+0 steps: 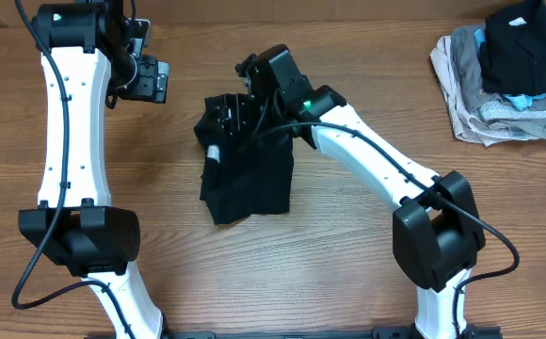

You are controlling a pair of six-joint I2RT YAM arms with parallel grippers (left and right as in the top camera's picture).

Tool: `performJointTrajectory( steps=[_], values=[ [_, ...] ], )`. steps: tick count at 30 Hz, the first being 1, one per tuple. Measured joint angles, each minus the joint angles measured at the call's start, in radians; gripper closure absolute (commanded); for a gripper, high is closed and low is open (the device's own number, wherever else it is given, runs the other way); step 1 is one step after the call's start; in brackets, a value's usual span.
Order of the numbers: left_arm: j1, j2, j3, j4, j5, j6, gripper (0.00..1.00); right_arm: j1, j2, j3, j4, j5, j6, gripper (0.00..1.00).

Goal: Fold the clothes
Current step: 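Grasp the folded black shirt bundle with the right gripper and lift it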

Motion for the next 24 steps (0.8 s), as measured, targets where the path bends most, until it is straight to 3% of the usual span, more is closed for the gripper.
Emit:
performJointTrajectory(
  steps=[5, 10, 17, 22, 24],
  values=[
    [0.000, 0.000, 0.000, 0.000, 0.011, 0.000, 0.16, -0.063, 0.000, 0.010, -0.175, 0.014, -0.048, 0.12],
    [0.000, 0.000, 0.000, 0.005, 0.018, 0.000, 0.16, -0.071, 0.000, 0.010, -0.276, 0.090, -0.091, 0.19],
    [0.001, 0.000, 0.000, 0.028, 0.018, 0.000, 0.16, 0.018, 0.017, 0.014, -0.142, 0.218, -0.129, 0.26],
    [0.011, 0.000, 0.000, 0.030, 0.018, 0.000, 0.16, 0.050, 0.099, 0.020, 0.025, 0.256, -0.164, 0.24],
    [0.016, 0.000, 0.000, 0.029, 0.019, 0.000, 0.16, 0.051, 0.140, 0.020, 0.087, 0.266, -0.174, 0.19]
  ],
)
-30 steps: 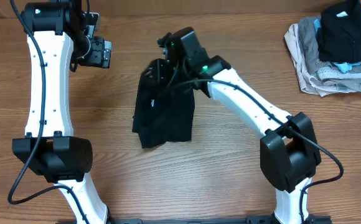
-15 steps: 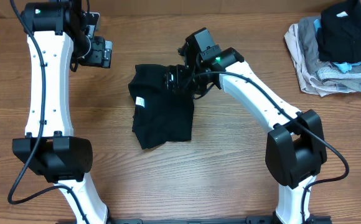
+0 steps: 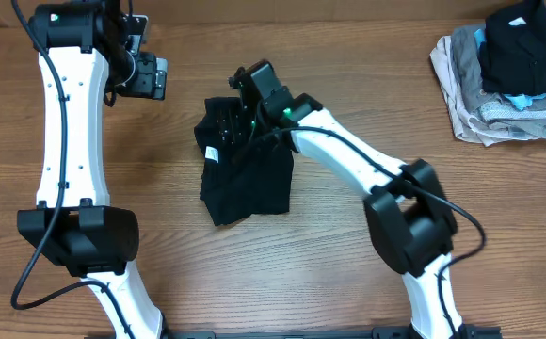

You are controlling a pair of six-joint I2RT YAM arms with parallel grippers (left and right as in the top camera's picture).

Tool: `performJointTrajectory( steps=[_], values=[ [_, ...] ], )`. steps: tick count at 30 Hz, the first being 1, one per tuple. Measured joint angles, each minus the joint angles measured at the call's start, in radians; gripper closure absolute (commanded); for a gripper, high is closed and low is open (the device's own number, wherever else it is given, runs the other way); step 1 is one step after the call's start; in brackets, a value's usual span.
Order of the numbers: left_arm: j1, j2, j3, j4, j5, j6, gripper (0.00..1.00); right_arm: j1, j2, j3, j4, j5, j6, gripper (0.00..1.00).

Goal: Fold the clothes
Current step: 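Grasp the folded black shirt bundle with the right gripper and lift it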

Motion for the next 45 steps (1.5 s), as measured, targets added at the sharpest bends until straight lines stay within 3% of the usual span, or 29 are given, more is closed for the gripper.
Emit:
performJointTrajectory(
  steps=[4, 7, 12, 13, 15, 22, 30, 34, 45],
  values=[
    [0.007, 0.000, 0.000, 0.000, 0.000, 0.000, 0.16, 0.000, 0.069, 0.000, 0.107, 0.009, -0.017, 0.13],
    [0.008, 0.000, 0.000, 0.001, 0.000, 0.000, 0.16, 0.000, 0.114, 0.000, 0.187, 0.014, -0.033, 0.01],
    [0.008, 0.000, -0.042, 0.024, 0.000, 0.000, 0.18, 0.000, 0.131, 0.001, 0.272, 0.016, -0.065, 0.00],
    [0.008, 0.000, -0.058, 0.027, 0.000, 0.000, 0.24, 0.000, 0.131, 0.009, 0.264, 0.015, -0.077, 0.00],
    [0.008, 0.000, -0.098, 0.039, -0.001, -0.002, 0.27, -0.002, 0.131, 0.052, 0.158, 0.010, -0.104, 0.00],
    [0.008, 0.000, -0.117, 0.108, 0.002, -0.008, 0.20, -0.025, 0.127, 0.341, -0.423, 0.004, -0.139, 0.00],
    [0.008, 0.000, -0.133, 0.117, 0.030, -0.011, 0.20, -0.033, 0.090, 0.426, -0.787, 0.003, -0.067, 0.00],
    [0.008, 0.000, -0.173, 0.131, 0.058, -0.011, 0.20, -0.008, 0.091, 0.377, -0.827, 0.003, -0.044, 0.00],
    [0.007, 0.000, -0.288, 0.163, 0.128, -0.011, 0.24, 0.075, 0.092, 0.185, -0.674, -0.011, -0.027, 0.00]
  ],
)
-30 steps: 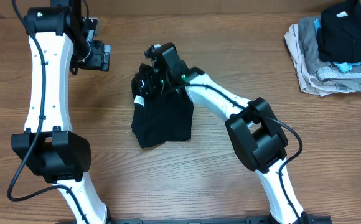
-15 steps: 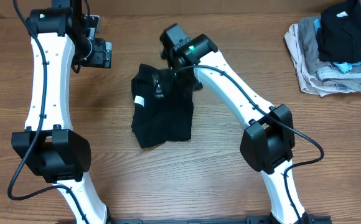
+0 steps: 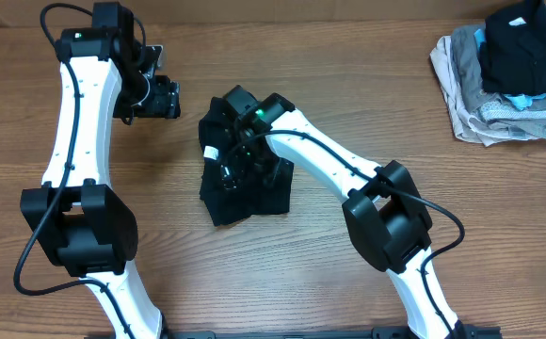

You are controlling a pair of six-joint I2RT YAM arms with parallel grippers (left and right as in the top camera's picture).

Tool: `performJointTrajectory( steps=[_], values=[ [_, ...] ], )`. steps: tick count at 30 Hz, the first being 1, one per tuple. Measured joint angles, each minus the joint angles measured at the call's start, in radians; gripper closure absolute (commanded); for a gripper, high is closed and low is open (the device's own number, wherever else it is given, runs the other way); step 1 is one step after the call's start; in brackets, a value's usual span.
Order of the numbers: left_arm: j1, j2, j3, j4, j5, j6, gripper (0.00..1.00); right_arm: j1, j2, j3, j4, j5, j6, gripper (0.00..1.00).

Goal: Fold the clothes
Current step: 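Grasp the folded black shirt bundle with the right gripper and lift it, then carry the black shirt bundle rightward toward the clothes stack with the right gripper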

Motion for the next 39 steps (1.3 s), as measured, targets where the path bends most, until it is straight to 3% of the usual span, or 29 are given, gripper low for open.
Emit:
performJointTrajectory(
  steps=[6, 20, 27, 32, 39],
  values=[
    [-0.011, 0.000, -0.015, 0.000, 0.004, 0.000, 0.24, -0.092, 0.000, -0.016, -0.020, -0.018, -0.005, 0.00],
    [-0.055, 0.000, -0.015, 0.000, 0.008, 0.000, 0.20, -0.479, 0.000, -0.016, 0.003, 0.000, -0.142, 0.00],
    [-0.067, 0.000, -0.015, 0.005, 0.008, 0.000, 0.18, -0.649, 0.003, 0.084, -0.144, -0.076, -0.165, 0.00],
    [-0.067, 0.000, -0.015, 0.005, 0.010, 0.000, 0.17, -0.647, -0.015, 0.169, -0.281, -0.101, -0.174, 0.00],
    [-0.067, 0.000, -0.015, 0.008, 0.011, 0.000, 0.16, -0.486, -0.052, 0.171, -0.405, -0.109, -0.180, 0.00]
  ],
)
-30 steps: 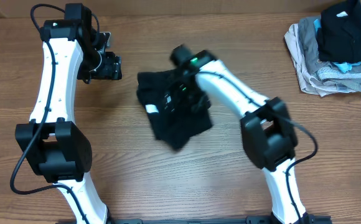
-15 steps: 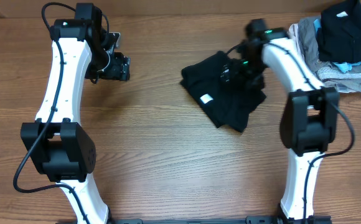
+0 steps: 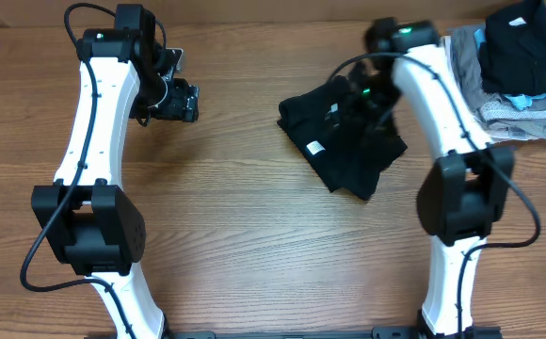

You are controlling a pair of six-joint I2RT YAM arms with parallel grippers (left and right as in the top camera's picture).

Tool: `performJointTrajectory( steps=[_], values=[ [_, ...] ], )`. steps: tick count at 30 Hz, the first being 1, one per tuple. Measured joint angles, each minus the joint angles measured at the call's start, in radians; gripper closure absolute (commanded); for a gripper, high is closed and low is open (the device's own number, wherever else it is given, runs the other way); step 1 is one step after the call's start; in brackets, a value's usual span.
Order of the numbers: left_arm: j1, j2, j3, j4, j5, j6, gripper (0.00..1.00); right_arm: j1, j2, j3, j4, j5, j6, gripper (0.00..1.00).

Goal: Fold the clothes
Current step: 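Carry the black shirt bundle rightward toward the clothes stack with the right gripper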

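A black garment [image 3: 341,143], folded into a compact bundle with a small white tag showing, lies on the wooden table right of centre. My right gripper [image 3: 358,100] is down on the bundle's upper part and looks shut on the cloth, though the arm is blurred there. My left gripper [image 3: 177,100] hangs over bare table at the upper left, well away from the garment, with nothing in it. Its jaws show only as a dark block from above.
A pile of other clothes [image 3: 508,80], grey and light fabrics with a black piece on top, sits at the table's far right corner, close behind the right arm. Both arm bases stand at the near edge.
The black garment has shifted from the table's centre to right of centre, nearer the pile, with my right gripper on it. The left gripper has moved slightly right and down.
The garment lay folded at the centre with my right gripper at its top edge. Then the gripper was lower on it, then pressed into its middle. Now the bundle lies further right, turned a little. The left gripper stayed over bare table, drifting right.
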Motion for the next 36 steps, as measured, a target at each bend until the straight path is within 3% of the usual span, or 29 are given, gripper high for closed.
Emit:
performJointTrajectory(
  steps=[6, 11, 20, 27, 36],
  values=[
    [0.000, 0.000, -0.001, 0.014, 0.000, 0.000, 0.15, 0.159, -0.005, -0.119, 0.072, -0.013, -0.003, 0.00],
    [0.000, 0.000, -0.001, 0.012, 0.000, 0.000, 0.15, 0.179, -0.005, -0.254, 0.163, -0.014, 0.010, 0.00],
    [0.000, 0.000, -0.001, 0.010, 0.000, 0.000, 0.14, 0.082, -0.005, -0.406, 0.238, 0.088, 0.051, 0.00],
    [0.000, 0.000, -0.001, 0.010, 0.000, 0.000, 0.14, -0.041, -0.005, -0.410, 0.299, 0.277, 0.087, 0.00],
    [0.000, 0.000, -0.001, 0.009, 0.000, 0.000, 0.13, -0.225, -0.014, -0.402, 0.405, 0.331, 0.091, 0.00]
  ],
)
